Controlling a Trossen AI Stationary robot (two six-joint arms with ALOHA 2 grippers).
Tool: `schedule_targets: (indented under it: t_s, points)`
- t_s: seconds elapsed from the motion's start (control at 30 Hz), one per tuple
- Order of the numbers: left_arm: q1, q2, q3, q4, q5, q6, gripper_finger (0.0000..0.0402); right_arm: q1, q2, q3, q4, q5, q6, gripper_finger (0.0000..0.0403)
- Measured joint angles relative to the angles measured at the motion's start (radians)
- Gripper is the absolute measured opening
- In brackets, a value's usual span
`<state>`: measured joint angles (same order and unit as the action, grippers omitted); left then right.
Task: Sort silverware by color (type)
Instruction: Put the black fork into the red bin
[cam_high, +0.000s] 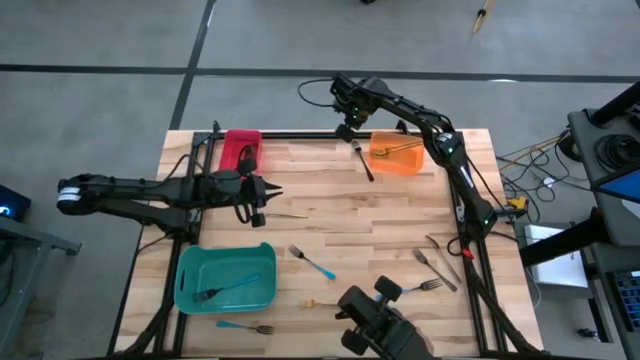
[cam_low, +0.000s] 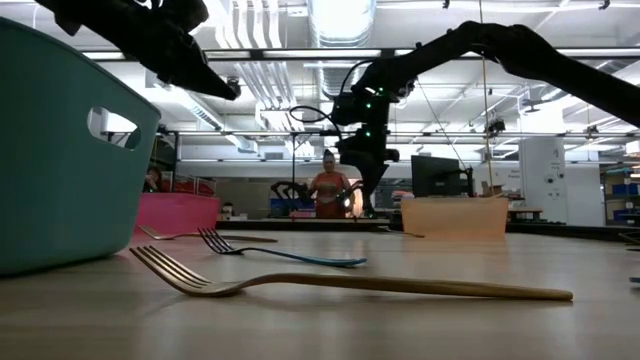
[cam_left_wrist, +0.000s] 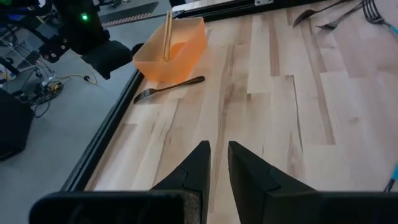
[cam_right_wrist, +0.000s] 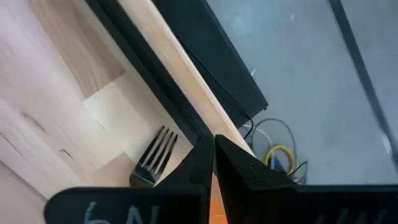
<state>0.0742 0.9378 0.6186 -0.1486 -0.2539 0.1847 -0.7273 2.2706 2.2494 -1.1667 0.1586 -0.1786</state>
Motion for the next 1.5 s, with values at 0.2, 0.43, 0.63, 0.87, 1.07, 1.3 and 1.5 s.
schedule_targets:
  t_s: [0.2,0.43,0.63,0.87,1.07,1.3,1.5]
  points:
    - [0.000,-0.008,0.005,0.000,-0.002,0.094,0.0039,0.000,0.000,0.000,0.050,0.000,-0.023,0.0009]
    - [0.003,-0.022,0.008,0.040,-0.059,0.201,0.0039,0.000,0.000,0.000,0.055,0.000,0.139,0.0039]
    - [0.005,-0.029,0.008,0.035,-0.078,0.207,0.0039,0.000,0.000,-0.001,0.028,0.000,0.230,0.0097]
    - [0.006,-0.028,0.008,0.026,-0.078,0.211,0.0039,0.005,0.001,-0.046,0.001,0.000,0.249,0.0139]
    - [0.006,-0.028,0.008,0.026,-0.078,0.211,0.0039,0.017,0.002,-0.088,-0.006,0.000,0.250,0.0147]
    - [0.006,-0.027,0.008,0.027,-0.078,0.211,0.0039,0.036,0.004,-0.169,-0.003,0.000,0.250,0.0148]
    - [0.006,-0.027,0.008,0.027,-0.078,0.211,0.0039,0.036,0.005,-0.232,0.030,0.001,0.257,0.0148]
